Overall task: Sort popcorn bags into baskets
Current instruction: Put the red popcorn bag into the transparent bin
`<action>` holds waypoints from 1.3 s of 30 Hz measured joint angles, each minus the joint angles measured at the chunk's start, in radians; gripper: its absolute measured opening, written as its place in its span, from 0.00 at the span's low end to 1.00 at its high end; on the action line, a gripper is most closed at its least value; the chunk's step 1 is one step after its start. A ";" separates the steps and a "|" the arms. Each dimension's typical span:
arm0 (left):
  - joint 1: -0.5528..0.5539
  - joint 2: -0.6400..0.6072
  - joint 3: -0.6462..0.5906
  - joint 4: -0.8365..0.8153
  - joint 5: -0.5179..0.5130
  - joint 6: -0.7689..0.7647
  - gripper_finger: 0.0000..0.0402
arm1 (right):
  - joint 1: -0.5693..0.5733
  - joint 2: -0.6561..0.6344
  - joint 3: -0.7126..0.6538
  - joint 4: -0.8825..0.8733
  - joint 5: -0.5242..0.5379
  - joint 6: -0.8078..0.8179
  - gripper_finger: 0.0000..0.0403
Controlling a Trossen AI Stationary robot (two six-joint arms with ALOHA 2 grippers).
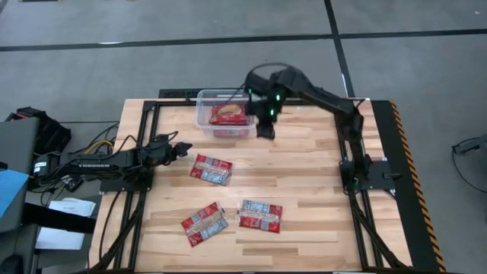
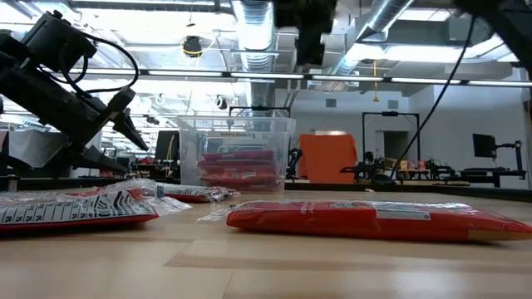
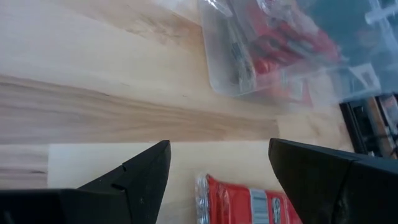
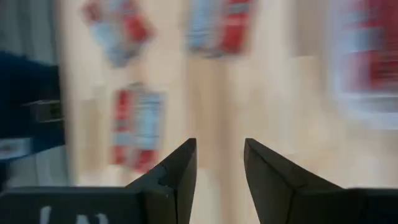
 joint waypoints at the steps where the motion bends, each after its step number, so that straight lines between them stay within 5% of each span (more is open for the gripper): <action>1: 0.000 0.000 0.000 0.000 0.014 0.008 0.65 | 0.033 -0.028 -0.041 -0.005 -0.014 0.009 0.38; 5: -0.001 0.003 0.000 -0.003 0.066 0.036 0.65 | 0.186 -0.153 -0.287 0.010 0.040 0.052 0.37; 10: -0.001 0.012 0.000 -0.005 0.107 0.085 0.65 | 0.372 -0.296 -0.640 0.348 0.051 0.309 0.40; 16: -0.001 0.015 0.000 -0.007 0.131 0.131 0.65 | 0.518 -0.348 -0.916 0.765 0.050 0.608 0.57; 23: -0.001 0.028 0.000 -0.010 0.184 0.179 0.65 | 0.601 -0.243 -0.983 0.849 0.133 0.653 0.74; 30: -0.002 0.038 0.000 -0.012 0.203 0.137 0.65 | 0.716 -0.129 -0.984 0.872 0.196 0.651 0.76; 39: -0.002 0.038 0.000 -0.014 0.224 0.069 0.65 | 0.865 -0.160 -0.976 0.898 0.469 0.802 0.76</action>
